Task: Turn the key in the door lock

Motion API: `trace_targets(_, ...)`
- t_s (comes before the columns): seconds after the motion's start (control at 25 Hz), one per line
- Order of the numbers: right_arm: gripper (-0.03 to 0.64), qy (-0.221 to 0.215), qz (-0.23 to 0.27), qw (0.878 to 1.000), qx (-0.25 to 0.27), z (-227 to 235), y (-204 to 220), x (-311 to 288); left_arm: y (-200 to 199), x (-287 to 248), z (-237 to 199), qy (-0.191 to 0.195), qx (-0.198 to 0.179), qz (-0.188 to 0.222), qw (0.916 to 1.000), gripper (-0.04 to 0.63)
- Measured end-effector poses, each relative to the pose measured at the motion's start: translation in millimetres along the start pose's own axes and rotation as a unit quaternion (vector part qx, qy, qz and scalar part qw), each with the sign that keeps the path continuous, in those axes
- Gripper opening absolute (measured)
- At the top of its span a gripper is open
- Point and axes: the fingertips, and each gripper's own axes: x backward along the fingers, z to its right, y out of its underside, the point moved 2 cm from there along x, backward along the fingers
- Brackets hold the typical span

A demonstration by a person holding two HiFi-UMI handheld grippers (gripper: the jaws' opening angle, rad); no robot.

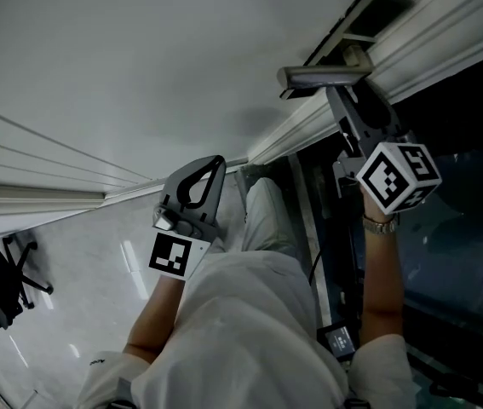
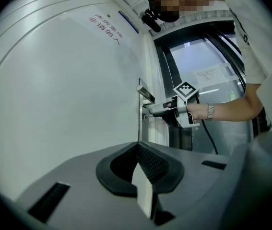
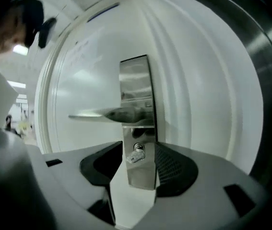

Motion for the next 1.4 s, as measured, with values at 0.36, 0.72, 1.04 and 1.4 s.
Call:
trace_targets(0.36,0.181,0.122,-0.086,0.892,0.427,-23.3,23.0,-10.3,2.3,-0.3,2.2,0.002,-0.002,-0.005,1.0000,0.003)
trace_targets(0.72,0.179,0.171,-0.086,0.811,0.553,-22.9,27.3,-22.2,5.2,2.7,-3.7,-0.005,0.000,-0.008,1.0000,0.003)
trace_targets(1.04,0.086,0.179,-0.078,0.816,0.544,-23.0,26.2,-26.9,3.8,2.6,-7.5,-0.008,0.001,-0.007,0.9999,0.003)
trace_targets(1.4,0.014,0.187,-0.048,0.867,0.460,-18.6,20.8,-25.0,4.6,5.8,-11.8,-0.009,0.002,-0.009,0.9999,0.003)
